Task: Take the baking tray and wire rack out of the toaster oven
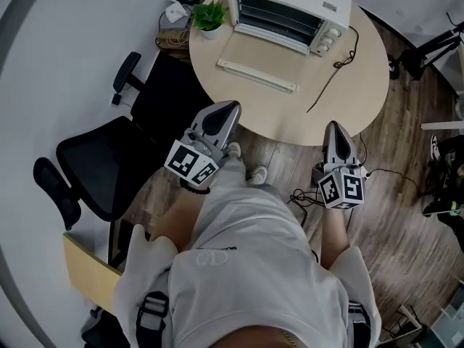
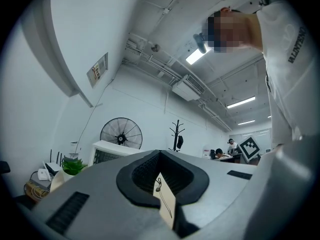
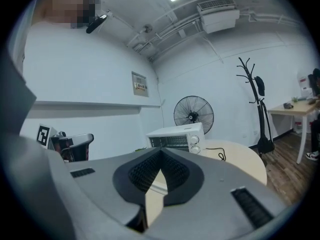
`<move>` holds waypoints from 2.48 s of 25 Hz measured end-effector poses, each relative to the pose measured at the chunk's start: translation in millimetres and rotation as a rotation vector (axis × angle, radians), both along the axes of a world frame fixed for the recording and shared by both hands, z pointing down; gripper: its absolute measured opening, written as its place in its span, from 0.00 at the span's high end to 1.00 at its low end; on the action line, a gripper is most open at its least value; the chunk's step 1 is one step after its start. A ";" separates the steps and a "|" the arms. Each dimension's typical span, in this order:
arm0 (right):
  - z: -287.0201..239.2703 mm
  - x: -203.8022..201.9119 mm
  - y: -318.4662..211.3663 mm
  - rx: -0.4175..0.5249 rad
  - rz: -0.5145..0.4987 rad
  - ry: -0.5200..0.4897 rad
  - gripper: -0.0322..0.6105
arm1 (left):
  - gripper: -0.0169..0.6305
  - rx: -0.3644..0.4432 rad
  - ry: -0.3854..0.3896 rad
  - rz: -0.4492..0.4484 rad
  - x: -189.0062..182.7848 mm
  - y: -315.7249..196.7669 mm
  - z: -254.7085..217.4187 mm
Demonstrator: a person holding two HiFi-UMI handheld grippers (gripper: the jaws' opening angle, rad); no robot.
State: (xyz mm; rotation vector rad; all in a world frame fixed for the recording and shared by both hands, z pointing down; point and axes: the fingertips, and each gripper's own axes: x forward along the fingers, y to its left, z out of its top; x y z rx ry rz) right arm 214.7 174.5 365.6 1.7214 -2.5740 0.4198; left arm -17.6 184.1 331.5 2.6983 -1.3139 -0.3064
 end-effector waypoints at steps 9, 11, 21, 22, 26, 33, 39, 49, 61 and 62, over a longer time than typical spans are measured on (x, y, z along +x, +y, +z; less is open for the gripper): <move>12.7 -24.5 -46.1 -0.023 0.012 0.016 0.96 | 0.97 -0.015 0.016 0.041 -15.2 -55.3 12.3; 13.7 -32.5 -59.0 -0.030 0.014 0.008 0.96 | 0.97 -0.018 0.022 0.059 -16.1 -72.5 14.0; 27.7 -97.7 -155.9 -0.087 -0.001 -0.101 0.96 | 0.97 -0.060 0.058 0.166 -24.1 -171.6 35.1; 31.0 -105.0 -164.8 -0.093 -0.006 -0.103 0.96 | 0.97 -0.070 0.064 0.173 -25.6 -181.1 39.8; 46.7 -129.7 -197.5 -0.121 -0.014 -0.111 0.96 | 0.97 -0.120 0.108 0.210 -28.2 -215.0 62.1; 76.6 -146.0 -251.7 -0.167 0.006 -0.164 0.96 | 0.97 -0.219 0.192 0.237 -18.1 -266.0 106.4; 106.3 -140.5 -288.0 -0.227 0.031 -0.274 0.96 | 0.97 -0.331 0.310 0.176 -10.6 -308.8 142.5; 155.3 -123.0 -349.7 -0.322 0.049 -0.510 0.85 | 0.89 -0.458 0.403 0.148 23.8 -367.6 195.8; 203.1 -97.4 -401.1 -0.391 0.156 -0.747 0.85 | 0.82 -0.573 0.615 0.032 27.9 -435.5 239.6; 204.8 -95.8 -404.1 -0.391 0.167 -0.769 0.85 | 0.82 -0.577 0.628 0.031 29.2 -439.5 240.8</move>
